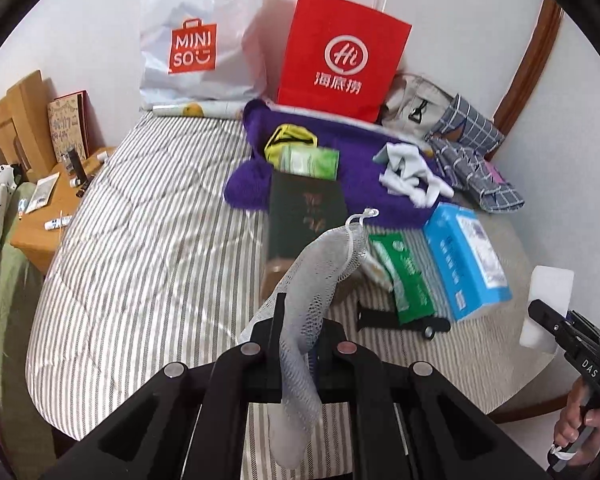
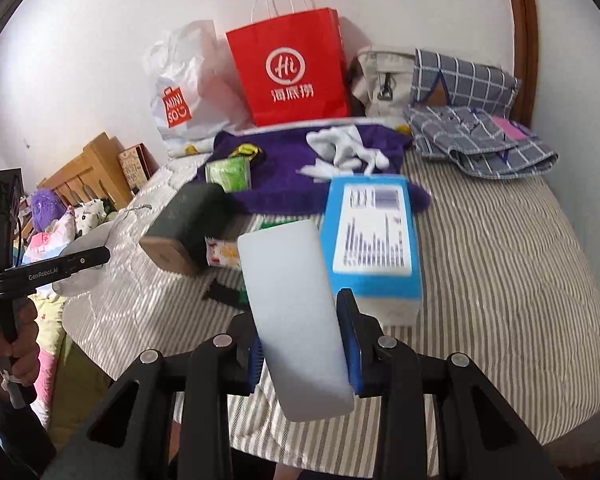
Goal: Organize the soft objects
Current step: 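Lift the mesh bag with the left gripper while the right gripper holds the sponge, then carry the mesh bag and sponge over the purple towel and lower them with both grippers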
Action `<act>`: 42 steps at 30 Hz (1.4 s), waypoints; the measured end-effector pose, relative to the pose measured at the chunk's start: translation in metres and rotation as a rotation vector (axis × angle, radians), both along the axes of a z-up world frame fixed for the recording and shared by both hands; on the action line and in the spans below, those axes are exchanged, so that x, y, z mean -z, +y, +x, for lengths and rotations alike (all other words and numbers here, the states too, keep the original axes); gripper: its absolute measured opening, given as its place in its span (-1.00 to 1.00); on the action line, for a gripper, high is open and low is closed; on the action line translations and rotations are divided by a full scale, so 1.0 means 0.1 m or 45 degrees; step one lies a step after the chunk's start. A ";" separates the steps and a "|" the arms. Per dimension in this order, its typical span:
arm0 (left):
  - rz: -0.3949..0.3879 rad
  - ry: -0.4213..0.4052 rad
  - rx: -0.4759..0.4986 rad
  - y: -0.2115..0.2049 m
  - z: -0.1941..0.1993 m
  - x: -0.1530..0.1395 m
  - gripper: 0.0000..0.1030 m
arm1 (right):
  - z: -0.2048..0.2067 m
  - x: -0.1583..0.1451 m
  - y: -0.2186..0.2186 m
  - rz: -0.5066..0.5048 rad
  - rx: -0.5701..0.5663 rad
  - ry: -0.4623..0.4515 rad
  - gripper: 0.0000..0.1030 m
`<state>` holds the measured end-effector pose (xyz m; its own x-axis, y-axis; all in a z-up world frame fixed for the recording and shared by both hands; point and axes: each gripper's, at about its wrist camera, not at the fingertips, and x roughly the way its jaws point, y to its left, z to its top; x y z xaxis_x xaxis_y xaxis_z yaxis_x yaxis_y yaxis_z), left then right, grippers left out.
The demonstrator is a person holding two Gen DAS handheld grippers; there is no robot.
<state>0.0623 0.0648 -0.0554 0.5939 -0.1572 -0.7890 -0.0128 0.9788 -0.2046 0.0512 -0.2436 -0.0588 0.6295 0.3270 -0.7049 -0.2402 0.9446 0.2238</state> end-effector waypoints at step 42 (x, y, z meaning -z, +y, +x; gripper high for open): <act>-0.052 0.069 0.019 0.00 1.77 -0.08 -0.84 | 1.92 0.06 0.33 0.033 -0.077 0.113 -0.36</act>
<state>0.2395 0.0652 -0.0476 0.5477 -0.1981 -0.8128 -0.0106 0.9698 -0.2436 0.2430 -0.2106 -0.0646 0.5434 0.3818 -0.7476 -0.2750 0.9224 0.2712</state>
